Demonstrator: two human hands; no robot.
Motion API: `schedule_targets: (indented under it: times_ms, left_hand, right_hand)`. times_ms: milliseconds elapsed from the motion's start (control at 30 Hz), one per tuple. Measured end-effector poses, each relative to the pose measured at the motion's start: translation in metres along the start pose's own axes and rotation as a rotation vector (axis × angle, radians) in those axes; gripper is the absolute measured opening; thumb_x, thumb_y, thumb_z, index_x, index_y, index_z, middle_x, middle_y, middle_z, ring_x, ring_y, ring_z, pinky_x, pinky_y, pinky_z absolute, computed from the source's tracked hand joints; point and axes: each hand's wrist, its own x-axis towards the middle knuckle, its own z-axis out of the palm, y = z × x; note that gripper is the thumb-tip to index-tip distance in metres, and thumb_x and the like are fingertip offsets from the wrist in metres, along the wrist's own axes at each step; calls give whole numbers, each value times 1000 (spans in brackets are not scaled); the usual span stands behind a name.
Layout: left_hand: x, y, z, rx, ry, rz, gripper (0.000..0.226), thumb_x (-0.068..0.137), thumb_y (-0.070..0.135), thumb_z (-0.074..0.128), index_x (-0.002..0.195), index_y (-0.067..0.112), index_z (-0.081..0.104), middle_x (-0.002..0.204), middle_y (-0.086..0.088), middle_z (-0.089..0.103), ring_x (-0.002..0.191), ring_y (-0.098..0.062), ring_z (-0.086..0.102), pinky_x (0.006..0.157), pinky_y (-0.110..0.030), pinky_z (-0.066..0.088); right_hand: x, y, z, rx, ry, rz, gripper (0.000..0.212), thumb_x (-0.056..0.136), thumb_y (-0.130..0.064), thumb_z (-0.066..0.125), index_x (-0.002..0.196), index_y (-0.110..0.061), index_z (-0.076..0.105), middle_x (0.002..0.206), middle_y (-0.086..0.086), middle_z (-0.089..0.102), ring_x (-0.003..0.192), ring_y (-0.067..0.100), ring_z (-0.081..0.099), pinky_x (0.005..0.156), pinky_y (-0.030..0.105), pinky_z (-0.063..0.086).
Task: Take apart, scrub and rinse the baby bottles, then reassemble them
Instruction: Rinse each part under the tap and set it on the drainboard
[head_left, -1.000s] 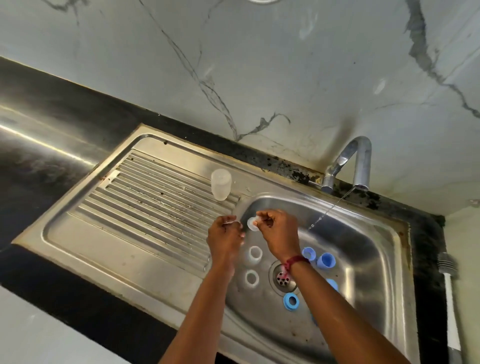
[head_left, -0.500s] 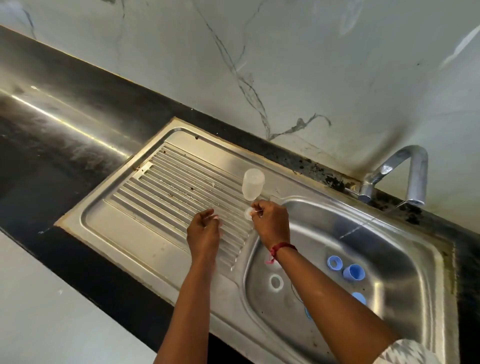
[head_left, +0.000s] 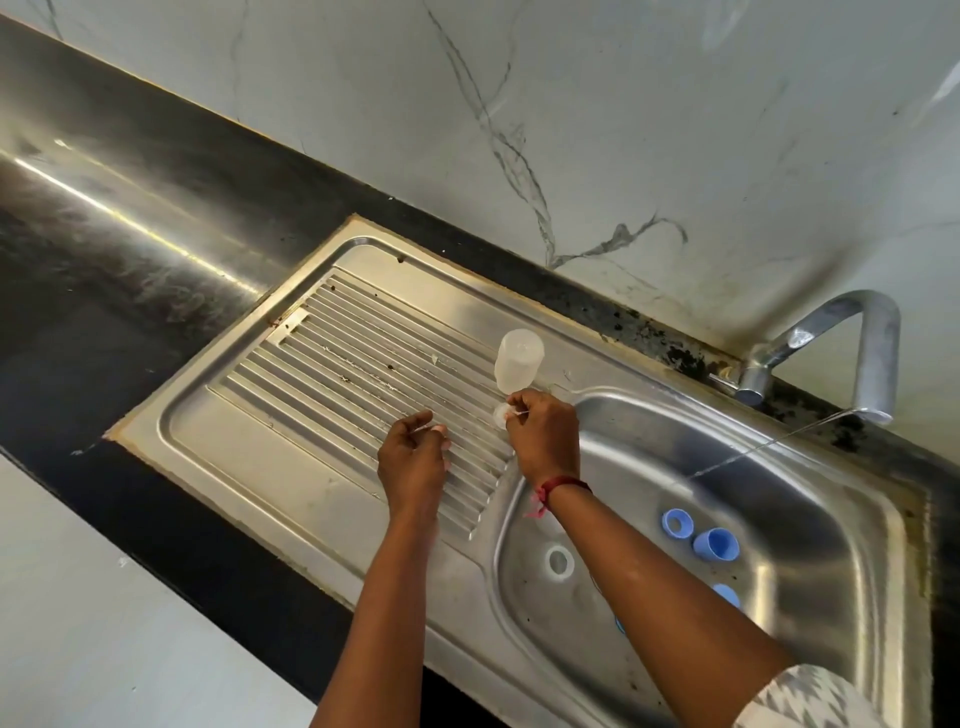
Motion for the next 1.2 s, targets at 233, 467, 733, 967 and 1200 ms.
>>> schedule_targets:
  times_ms: [233,467,733,967,1200]
  left_hand:
    - [-3,1,1,16,-4,12,21,96,9,61,114,18,66,98,-5,72,89,-21,71,82,-40,60]
    - [-6,-1,1,3,-1,10,20,96,9,62,113,18,65,95,-3,72,89,-20,71,84,-40,60]
    - [-7,0,2,6,-2,14,22,96,10,62,117,15,65,98,-5,72,89,-20,71,83,-38,60]
    - [-8,-1,4,24,-24,30,21,95,9,63,114,18,65,98,-6,72,89,-20,71,86,-42,60]
    - [-15,3,16,54,-74,59,23,94,9,64,115,16,65,100,-5,72,89,-18,70,88,-42,59]
  right_hand:
    - [1,-1,2,-4,2,0,18,90,-4,65,107,-1,71,110,16,71,106,29,66,96,39,54]
    - [2,2,0,-11,5,7,16,89,-3,65,104,-3,72,106,14,73,100,27,67,93,37,55]
    - [1,4,-2,-13,9,0,14,89,-3,65,102,-4,72,103,13,73,99,26,68,92,36,55]
    - [2,8,-3,-7,-13,11,14,86,0,66,99,-5,71,97,12,73,93,25,68,88,36,57]
    - [0,13,-16,32,-7,23,25,79,7,66,101,-4,70,97,11,72,92,23,66,83,31,54]
